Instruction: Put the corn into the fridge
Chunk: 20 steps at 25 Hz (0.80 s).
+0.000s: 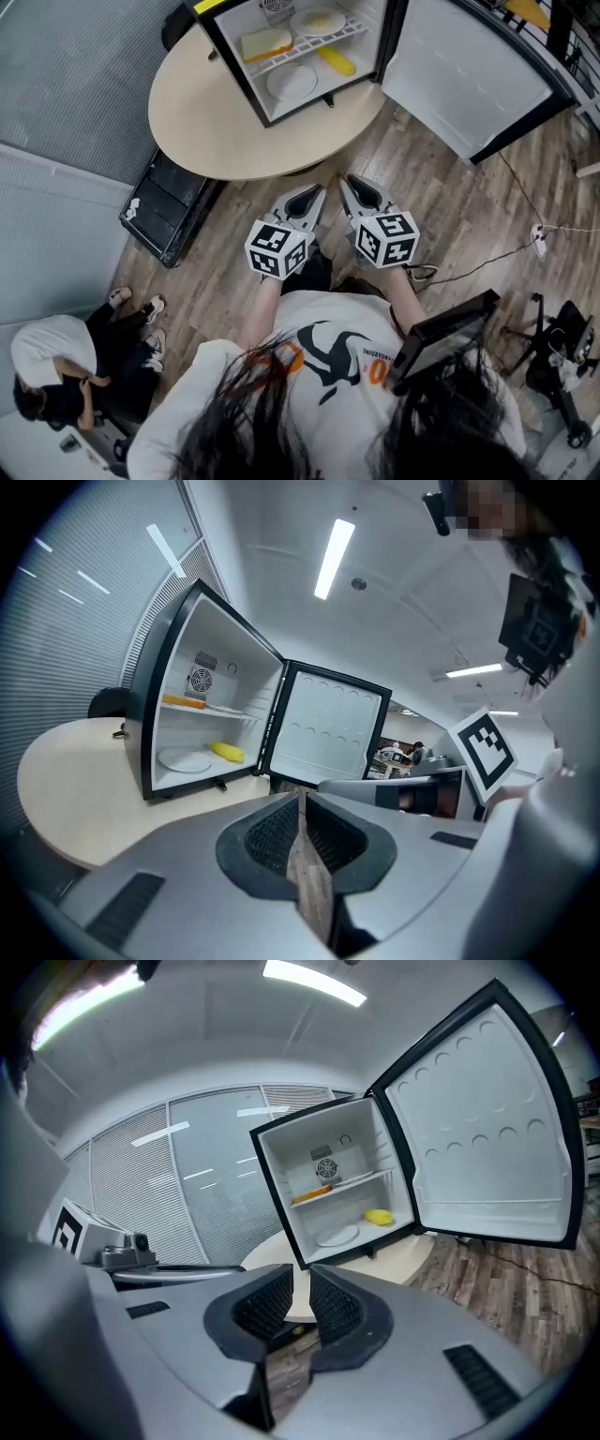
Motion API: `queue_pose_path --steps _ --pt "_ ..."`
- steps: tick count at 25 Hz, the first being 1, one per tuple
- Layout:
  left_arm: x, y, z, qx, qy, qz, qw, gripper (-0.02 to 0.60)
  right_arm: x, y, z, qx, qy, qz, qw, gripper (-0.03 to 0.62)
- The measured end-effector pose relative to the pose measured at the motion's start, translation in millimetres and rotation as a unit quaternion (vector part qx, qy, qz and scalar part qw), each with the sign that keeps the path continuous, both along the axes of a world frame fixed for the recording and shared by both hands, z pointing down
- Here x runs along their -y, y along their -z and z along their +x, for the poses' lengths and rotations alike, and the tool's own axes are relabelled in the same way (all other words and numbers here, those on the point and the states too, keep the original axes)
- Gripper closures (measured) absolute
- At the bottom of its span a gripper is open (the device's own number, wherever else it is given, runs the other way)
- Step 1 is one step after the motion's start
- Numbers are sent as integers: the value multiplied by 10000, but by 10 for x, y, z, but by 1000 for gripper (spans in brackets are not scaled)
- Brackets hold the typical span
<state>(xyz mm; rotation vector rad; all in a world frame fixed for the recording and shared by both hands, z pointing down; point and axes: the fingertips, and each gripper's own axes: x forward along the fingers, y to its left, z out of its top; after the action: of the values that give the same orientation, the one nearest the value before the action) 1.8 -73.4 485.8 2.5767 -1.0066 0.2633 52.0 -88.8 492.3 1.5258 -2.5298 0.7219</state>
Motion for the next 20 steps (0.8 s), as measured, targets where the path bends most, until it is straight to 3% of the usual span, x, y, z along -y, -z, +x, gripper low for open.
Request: queue_pose_path --steps 11,20 --pt "-779 14 135 69 237 109 9996 563 -733 -18 127 -26 331 30 9994 556" --pt "-1111 1 97 118 315 124 9994 563 -1027 -50 64 -78 526 4 9986 562"
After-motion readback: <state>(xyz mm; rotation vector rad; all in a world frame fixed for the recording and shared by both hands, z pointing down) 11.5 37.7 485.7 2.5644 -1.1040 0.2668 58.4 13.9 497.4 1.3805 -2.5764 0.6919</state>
